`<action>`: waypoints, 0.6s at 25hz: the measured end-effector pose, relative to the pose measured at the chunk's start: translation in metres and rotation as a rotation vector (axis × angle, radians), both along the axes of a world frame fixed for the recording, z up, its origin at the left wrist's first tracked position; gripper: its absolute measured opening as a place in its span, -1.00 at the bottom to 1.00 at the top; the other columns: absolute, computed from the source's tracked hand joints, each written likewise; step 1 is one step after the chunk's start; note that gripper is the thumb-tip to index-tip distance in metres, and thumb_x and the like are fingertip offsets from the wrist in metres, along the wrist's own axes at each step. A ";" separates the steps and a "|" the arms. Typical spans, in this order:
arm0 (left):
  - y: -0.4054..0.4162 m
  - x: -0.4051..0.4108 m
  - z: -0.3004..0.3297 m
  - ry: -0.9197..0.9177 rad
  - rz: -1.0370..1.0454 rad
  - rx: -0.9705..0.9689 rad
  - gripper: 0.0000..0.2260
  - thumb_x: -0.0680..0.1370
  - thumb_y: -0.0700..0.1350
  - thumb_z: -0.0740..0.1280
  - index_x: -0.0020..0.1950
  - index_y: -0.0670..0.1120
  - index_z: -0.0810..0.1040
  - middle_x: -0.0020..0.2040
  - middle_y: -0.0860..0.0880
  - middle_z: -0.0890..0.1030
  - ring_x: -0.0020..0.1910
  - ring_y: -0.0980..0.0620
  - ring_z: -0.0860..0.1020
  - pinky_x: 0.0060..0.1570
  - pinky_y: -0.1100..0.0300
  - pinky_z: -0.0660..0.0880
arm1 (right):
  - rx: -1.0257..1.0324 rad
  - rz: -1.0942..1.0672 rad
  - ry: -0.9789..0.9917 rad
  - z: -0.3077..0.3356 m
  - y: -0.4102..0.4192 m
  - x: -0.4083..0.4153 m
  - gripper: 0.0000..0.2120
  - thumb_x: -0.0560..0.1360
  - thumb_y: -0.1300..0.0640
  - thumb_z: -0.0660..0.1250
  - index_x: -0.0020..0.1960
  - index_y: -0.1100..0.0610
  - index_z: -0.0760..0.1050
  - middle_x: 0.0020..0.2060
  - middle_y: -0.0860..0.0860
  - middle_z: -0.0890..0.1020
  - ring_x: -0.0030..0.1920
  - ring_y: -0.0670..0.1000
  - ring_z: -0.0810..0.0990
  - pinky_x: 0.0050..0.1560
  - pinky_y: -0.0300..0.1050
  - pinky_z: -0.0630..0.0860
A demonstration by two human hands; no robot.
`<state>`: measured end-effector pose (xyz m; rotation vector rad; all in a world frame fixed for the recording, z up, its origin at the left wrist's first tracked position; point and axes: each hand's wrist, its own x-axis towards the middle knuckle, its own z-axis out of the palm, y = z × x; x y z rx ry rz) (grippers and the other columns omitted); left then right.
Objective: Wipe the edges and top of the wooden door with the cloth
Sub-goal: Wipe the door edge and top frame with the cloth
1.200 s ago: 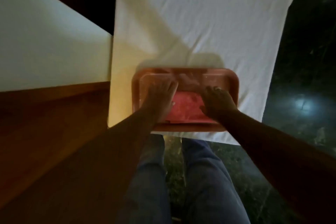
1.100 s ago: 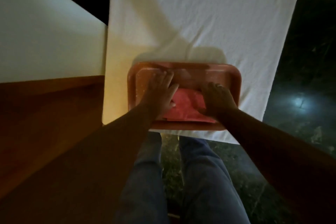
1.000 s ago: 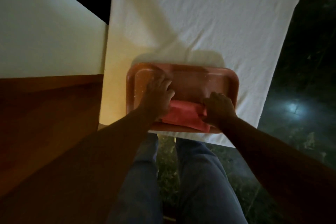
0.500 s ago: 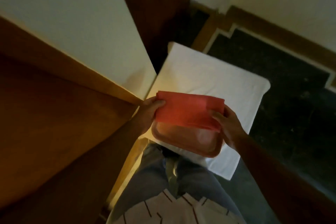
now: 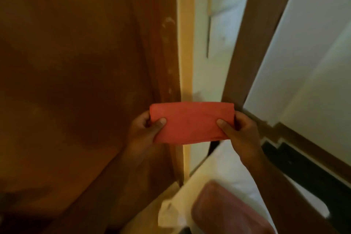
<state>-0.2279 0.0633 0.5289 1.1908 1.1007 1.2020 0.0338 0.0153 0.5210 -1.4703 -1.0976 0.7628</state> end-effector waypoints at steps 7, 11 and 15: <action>0.034 -0.077 0.098 0.033 0.159 0.366 -0.78 0.49 -0.17 0.50 0.08 0.04 0.61 -0.03 0.06 0.71 0.02 0.07 0.68 -0.16 0.31 0.57 | 0.469 -0.274 -0.039 0.113 0.074 -0.129 -0.89 0.57 0.03 0.36 0.00 -0.20 0.52 -0.22 -0.42 0.61 -0.11 -0.36 0.59 -0.19 -0.54 0.45; 0.036 -0.082 0.122 0.268 0.253 0.634 -0.73 0.44 0.09 0.44 0.12 0.19 0.52 0.07 0.19 0.63 0.05 0.24 0.62 -0.06 0.29 0.52 | 0.467 -0.221 -0.159 0.113 0.094 -0.180 -0.32 0.59 -0.13 0.26 0.60 -0.02 0.04 0.40 -0.08 0.45 0.35 -0.10 0.47 0.22 -0.18 0.51; 0.058 -0.090 0.149 0.816 0.449 1.159 -0.61 0.60 0.03 0.24 0.43 0.03 0.41 0.36 0.07 0.51 0.39 0.10 0.43 0.28 0.09 0.36 | 0.432 -0.323 -0.569 0.133 0.124 -0.200 -0.17 0.57 0.03 0.33 0.59 0.20 -0.16 0.59 0.27 0.06 0.55 0.31 0.16 0.38 0.31 0.36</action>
